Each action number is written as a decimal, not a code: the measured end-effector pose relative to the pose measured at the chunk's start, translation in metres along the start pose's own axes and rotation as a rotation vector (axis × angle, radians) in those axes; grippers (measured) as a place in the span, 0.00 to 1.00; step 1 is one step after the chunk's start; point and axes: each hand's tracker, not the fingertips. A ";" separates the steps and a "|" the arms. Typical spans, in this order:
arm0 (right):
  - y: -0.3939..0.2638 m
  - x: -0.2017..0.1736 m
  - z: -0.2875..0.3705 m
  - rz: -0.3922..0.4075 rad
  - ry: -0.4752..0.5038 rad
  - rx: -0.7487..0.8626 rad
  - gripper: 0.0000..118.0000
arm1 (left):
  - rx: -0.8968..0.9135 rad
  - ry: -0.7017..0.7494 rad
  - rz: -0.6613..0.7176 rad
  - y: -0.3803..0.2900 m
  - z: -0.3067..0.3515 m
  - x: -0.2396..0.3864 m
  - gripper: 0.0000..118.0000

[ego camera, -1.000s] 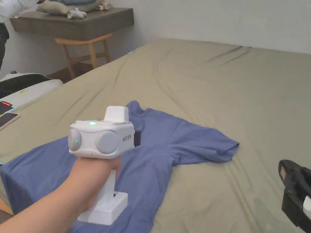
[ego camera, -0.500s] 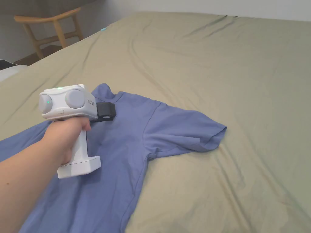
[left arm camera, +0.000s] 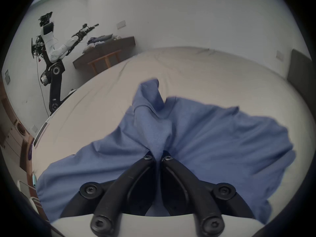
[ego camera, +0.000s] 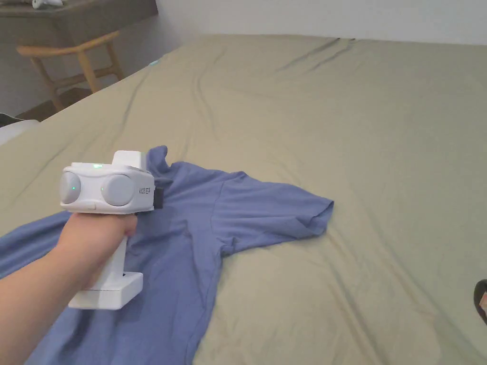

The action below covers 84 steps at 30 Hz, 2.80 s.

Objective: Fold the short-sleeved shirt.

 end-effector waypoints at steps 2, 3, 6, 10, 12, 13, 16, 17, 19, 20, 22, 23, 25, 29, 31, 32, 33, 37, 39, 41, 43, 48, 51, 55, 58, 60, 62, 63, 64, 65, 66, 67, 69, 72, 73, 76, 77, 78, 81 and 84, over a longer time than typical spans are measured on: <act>0.006 0.000 0.012 0.006 -0.003 0.021 0.00 | 0.040 -0.032 0.001 0.012 0.029 -0.004 0.02; 0.010 0.001 0.019 -0.002 -0.005 0.033 0.00 | 0.068 -0.036 -0.005 0.018 0.046 -0.004 0.02; 0.025 0.001 0.041 -0.043 -0.010 0.075 0.00 | 0.168 -0.106 0.017 0.043 0.107 -0.006 0.02; 0.040 0.006 0.080 -0.061 -0.031 0.165 0.00 | 0.337 -0.192 -0.010 0.078 0.208 0.006 0.02; 0.046 0.008 0.100 -0.058 -0.036 0.185 0.00 | 0.421 -0.245 -0.044 0.095 0.258 0.021 0.02; 0.048 0.010 0.109 -0.057 -0.041 0.196 0.00 | 0.453 -0.269 -0.059 0.102 0.279 0.030 0.02; 0.059 0.018 0.140 -0.074 -0.075 0.235 0.00 | 0.531 -0.371 -0.109 0.125 0.343 0.075 0.02; 0.062 0.021 0.150 -0.083 -0.093 0.251 0.00 | 0.554 -0.409 -0.133 0.130 0.359 0.092 0.02; 0.068 0.028 0.173 -0.084 -0.133 0.290 0.00 | 0.602 -0.464 -0.186 0.139 0.386 0.132 0.02; 0.068 0.033 0.183 -0.075 -0.159 0.306 0.00 | 0.616 -0.496 -0.212 0.143 0.398 0.151 0.02; 0.074 0.042 0.206 -0.047 -0.203 0.356 0.00 | 0.638 -0.564 -0.232 0.150 0.412 0.194 0.02; 0.073 0.049 0.216 -0.076 -0.216 0.343 0.00 | 0.641 -0.596 -0.245 0.154 0.418 0.215 0.02; 0.076 0.059 0.238 -0.097 -0.265 0.359 0.00 | 0.630 -0.658 -0.246 0.158 0.426 0.261 0.02; 0.075 0.081 0.277 -0.049 -0.363 0.378 0.00 | 0.523 -0.798 -0.314 0.148 0.407 0.359 0.02; 0.073 0.093 0.289 -0.066 -0.416 0.359 0.00 | 0.451 -0.858 -0.342 0.119 0.402 0.408 0.02; 0.072 0.099 0.294 -0.086 -0.440 0.358 0.00 | 0.389 -0.881 -0.373 0.103 0.392 0.436 0.02; 0.071 0.105 0.298 -0.104 -0.450 0.360 0.00 | 0.341 -0.907 -0.403 0.086 0.381 0.461 0.02; 0.067 0.121 0.308 -0.103 -0.521 0.344 0.00 | 0.139 -0.952 -0.474 0.006 0.340 0.544 0.02; 0.065 0.127 0.312 -0.062 -0.554 0.340 0.00 | 0.058 -0.978 -0.509 -0.037 0.320 0.576 0.02; 0.060 0.134 0.313 -0.078 -0.569 0.322 0.00 | -0.005 -0.983 -0.553 -0.071 0.305 0.598 0.02; 0.055 0.139 0.313 -0.086 -0.579 0.305 0.00 | -0.041 -0.971 -0.582 -0.093 0.301 0.609 0.02; 0.045 0.150 0.313 -0.104 -0.606 0.273 0.00 | -0.054 -0.964 -0.572 -0.111 0.292 0.616 0.02; 0.042 0.151 0.308 -0.131 -0.603 0.249 0.00 | -0.028 -0.985 -0.488 -0.087 0.294 0.598 0.58; 0.042 0.143 0.298 -0.109 -0.578 0.243 0.00 | 0.197 -1.027 -0.336 -0.035 0.320 0.514 0.96; 0.041 0.136 0.286 -0.064 -0.538 0.249 0.00 | 0.363 -0.953 -0.246 -0.011 0.343 0.422 0.96; 0.037 0.132 0.275 -0.065 -0.532 0.226 0.00 | 0.456 -0.898 -0.190 -0.005 0.354 0.360 0.92; 0.031 0.128 0.263 -0.049 -0.504 0.200 0.00 | 0.510 -0.791 -0.146 -0.009 0.361 0.298 0.65; 0.027 0.125 0.256 -0.043 -0.496 0.190 0.00 | 0.533 -0.717 -0.137 -0.014 0.362 0.269 0.38; 0.023 0.123 0.250 -0.032 -0.479 0.183 0.00 | 0.528 -0.649 -0.126 -0.022 0.361 0.244 0.00; 0.019 0.120 0.243 -0.032 -0.468 0.164 0.00 | 0.532 -0.599 -0.106 -0.032 0.357 0.222 0.00; 0.016 0.118 0.237 -0.032 -0.456 0.152 0.00 | 0.538 -0.539 -0.086 -0.048 0.363 0.201 0.00; 0.012 0.116 0.231 -0.027 -0.435 0.138 0.00 | 0.515 -0.529 -0.071 -0.057 0.359 0.180 0.00; 0.004 0.112 0.224 -0.024 -0.416 0.117 0.00 | 0.463 -0.520 -0.069 -0.075 0.348 0.151 0.00; -0.004 0.108 0.213 -0.009 -0.398 0.086 0.00 | 0.388 -0.440 -0.035 -0.100 0.331 0.127 0.00; -0.005 0.107 0.211 -0.009 -0.396 0.079 0.00 | 0.355 -0.444 -0.031 -0.107 0.326 0.122 0.00; -0.007 0.106 0.207 -0.003 -0.387 0.065 0.00 | 0.321 -0.451 -0.027 -0.122 0.318 0.127 0.00; -0.007 0.106 0.206 -0.002 -0.386 0.063 0.00 | 0.304 -0.454 -0.040 -0.124 0.317 0.133 0.00; -0.007 0.107 0.205 -0.001 -0.386 0.059 0.00 | 0.281 -0.456 -0.054 -0.126 0.315 0.139 0.00; -0.008 0.112 0.204 0.000 -0.391 0.051 0.00 | 0.260 -0.498 -0.084 -0.123 0.308 0.161 0.00; -0.008 0.119 0.205 -0.005 -0.402 0.039 0.00 | 0.250 -0.501 -0.095 -0.099 0.281 0.185 0.00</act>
